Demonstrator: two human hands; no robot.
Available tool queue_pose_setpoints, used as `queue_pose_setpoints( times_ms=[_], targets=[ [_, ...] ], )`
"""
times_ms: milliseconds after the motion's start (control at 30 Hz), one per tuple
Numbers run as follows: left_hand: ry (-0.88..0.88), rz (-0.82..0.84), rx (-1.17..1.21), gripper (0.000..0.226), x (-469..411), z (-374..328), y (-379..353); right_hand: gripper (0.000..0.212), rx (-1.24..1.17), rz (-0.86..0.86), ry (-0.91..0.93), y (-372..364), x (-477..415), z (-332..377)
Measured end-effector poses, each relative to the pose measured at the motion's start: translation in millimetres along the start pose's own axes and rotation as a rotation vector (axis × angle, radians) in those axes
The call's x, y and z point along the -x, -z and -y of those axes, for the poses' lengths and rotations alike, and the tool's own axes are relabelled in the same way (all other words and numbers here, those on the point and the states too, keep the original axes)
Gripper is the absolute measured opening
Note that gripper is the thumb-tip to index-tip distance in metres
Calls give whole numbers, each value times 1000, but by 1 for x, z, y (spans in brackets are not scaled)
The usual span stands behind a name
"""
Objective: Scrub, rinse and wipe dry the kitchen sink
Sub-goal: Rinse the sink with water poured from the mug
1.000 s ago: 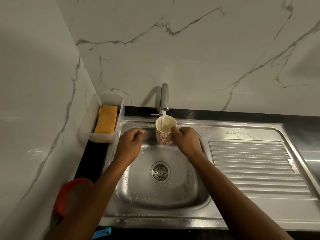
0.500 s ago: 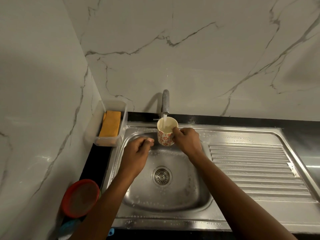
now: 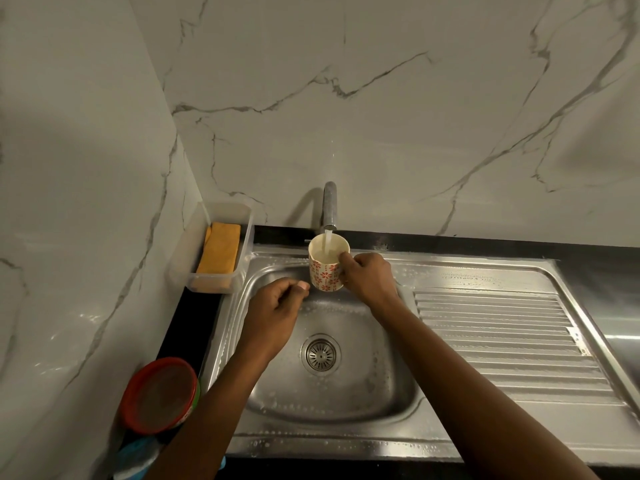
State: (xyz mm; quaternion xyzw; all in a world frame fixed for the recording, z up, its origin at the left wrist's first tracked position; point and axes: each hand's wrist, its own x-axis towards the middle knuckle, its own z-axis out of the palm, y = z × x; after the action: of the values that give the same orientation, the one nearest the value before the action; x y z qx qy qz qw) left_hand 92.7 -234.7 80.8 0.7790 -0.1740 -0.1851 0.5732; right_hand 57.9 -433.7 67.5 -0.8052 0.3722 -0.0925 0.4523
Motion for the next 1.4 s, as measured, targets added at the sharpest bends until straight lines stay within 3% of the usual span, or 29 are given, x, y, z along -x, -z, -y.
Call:
queue_pose_setpoints(
  times_ms=[267, 433, 633, 900, 1400],
  targets=[
    [-14, -13, 3, 36, 3, 2, 0, 41, -14, 12, -17, -1, 2, 1],
    [-12, -28, -17, 20, 2, 6, 1, 42, -36, -4, -20, 0, 1, 2],
    [0, -34, -23, 17, 3, 6, 4, 40, -44, -9, -22, -2, -1, 1],
    [0, -10, 20, 35, 6, 3, 8, 39, -51, 0, -19, -4, -2, 0],
    [-12, -11, 7, 44, 3, 16, 13, 40, -21, -21, -45, -4, -2, 3]
  ],
)
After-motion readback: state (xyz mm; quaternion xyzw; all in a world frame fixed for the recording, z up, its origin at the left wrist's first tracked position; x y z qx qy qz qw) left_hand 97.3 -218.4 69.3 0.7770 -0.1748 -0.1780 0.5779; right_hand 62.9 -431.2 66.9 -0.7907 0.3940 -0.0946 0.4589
